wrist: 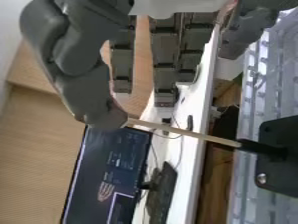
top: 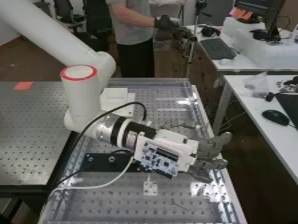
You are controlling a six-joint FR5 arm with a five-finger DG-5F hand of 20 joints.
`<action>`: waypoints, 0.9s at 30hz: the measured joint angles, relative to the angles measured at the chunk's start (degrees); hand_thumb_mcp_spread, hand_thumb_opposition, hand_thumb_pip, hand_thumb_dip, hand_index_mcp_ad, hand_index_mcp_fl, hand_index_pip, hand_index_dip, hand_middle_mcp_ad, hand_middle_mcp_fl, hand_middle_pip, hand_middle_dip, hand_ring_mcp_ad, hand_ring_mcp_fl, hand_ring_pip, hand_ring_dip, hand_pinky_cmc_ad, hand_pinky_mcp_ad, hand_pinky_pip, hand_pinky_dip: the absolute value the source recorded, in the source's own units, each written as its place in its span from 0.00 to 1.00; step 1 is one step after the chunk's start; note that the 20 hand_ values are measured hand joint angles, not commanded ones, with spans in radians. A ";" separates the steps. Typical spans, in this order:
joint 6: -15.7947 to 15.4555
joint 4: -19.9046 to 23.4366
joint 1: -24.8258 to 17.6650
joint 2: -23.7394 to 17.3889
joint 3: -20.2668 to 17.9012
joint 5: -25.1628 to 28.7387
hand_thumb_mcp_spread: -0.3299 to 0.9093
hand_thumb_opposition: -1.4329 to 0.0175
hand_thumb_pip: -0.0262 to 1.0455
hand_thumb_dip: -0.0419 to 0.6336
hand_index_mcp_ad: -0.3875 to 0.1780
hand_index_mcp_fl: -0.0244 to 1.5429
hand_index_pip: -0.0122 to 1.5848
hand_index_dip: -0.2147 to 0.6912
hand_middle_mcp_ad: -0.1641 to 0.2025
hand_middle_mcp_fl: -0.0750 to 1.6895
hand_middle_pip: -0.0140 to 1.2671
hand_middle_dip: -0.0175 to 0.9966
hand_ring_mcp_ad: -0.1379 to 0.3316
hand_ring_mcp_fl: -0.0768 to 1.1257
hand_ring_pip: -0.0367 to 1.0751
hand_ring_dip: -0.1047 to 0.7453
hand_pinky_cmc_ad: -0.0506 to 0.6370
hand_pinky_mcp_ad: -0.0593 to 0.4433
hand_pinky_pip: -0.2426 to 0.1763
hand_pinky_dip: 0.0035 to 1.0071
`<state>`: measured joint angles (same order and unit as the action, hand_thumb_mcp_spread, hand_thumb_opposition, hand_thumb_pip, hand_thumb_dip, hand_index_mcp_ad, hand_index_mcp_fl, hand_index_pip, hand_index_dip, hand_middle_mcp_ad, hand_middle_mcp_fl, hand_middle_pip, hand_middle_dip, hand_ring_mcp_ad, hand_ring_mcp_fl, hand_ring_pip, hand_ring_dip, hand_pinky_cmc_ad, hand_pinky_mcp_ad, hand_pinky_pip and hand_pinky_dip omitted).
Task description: Grab the chopstick and place it in the clear container
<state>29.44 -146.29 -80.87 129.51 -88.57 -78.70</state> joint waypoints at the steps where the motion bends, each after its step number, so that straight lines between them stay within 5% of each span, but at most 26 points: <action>1: -0.12 -0.10 0.02 0.01 0.08 -0.02 0.65 0.41 0.72 0.65 0.44 0.07 0.42 0.50 0.75 0.33 0.14 0.70 0.42 0.24 0.12 0.48 0.40 0.45 0.37 0.13; 6: -0.64 -0.54 0.16 0.10 0.58 0.51 0.67 0.40 0.72 0.70 0.44 0.06 0.48 0.55 0.70 0.30 0.13 0.73 0.45 0.21 0.11 0.48 0.40 0.41 0.37 0.13; 13: -1.75 -1.97 0.24 0.46 1.33 0.08 0.70 0.41 0.71 0.71 0.42 0.17 0.57 0.56 0.67 0.35 0.14 0.74 0.44 0.21 0.11 0.49 0.41 0.41 0.37 0.13; 27: -5.26 -4.85 -0.04 1.09 2.35 -0.90 0.70 0.41 0.57 0.64 0.39 0.24 0.39 0.56 0.61 0.38 0.14 0.76 0.42 0.24 0.12 0.51 0.46 0.42 0.38 0.13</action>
<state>24.18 -151.14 -80.91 130.60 -86.22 -79.61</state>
